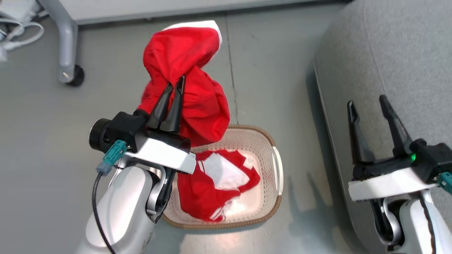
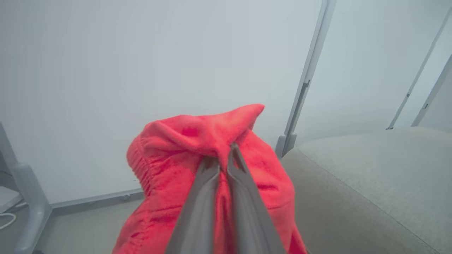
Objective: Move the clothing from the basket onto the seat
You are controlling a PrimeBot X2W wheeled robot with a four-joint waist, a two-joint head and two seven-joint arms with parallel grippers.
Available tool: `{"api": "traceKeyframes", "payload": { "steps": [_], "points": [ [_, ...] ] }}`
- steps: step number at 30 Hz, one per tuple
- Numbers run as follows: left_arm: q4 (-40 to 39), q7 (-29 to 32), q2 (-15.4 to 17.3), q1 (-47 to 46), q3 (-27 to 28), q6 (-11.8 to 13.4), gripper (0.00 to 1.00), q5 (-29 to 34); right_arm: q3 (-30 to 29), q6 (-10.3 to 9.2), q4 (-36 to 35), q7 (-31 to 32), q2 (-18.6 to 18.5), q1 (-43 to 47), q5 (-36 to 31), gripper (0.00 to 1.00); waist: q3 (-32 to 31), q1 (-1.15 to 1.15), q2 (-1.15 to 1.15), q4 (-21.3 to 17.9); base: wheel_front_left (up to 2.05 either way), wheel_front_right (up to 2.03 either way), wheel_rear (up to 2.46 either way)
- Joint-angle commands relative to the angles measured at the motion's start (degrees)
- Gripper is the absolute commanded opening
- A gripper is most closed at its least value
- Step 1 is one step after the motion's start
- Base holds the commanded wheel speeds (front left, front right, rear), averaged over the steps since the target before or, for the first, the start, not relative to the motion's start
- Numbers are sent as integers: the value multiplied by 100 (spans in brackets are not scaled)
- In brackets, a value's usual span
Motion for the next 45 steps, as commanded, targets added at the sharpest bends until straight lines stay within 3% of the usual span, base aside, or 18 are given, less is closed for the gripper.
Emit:
{"api": "traceKeyframes", "payload": {
  "steps": [1,9,21,40,45],
  "points": [
    [-218,-25,35,137,73,-26,0,18,-9,3,12,54,-21,142,-9,100,-424,0,0,178,0,0,0],
    [-1006,-26,124,611,223,-189,0,26,68,3,88,255,11,570,19,100,-1091,0,0,175,0,0,0],
    [-1839,90,390,1793,85,-87,0,20,129,3,-21,550,96,1243,-15,100,-1905,0,0,163,0,0,0],
    [-2365,264,600,2261,28,54,0,-25,203,3,-165,650,166,1518,40,100,-2060,0,0,166,0,0,0],
    [-2364,276,600,2207,-9,53,0,-29,466,3,-290,553,172,1339,200,100,-2031,0,0,190,0,0,0]
  ]
}}
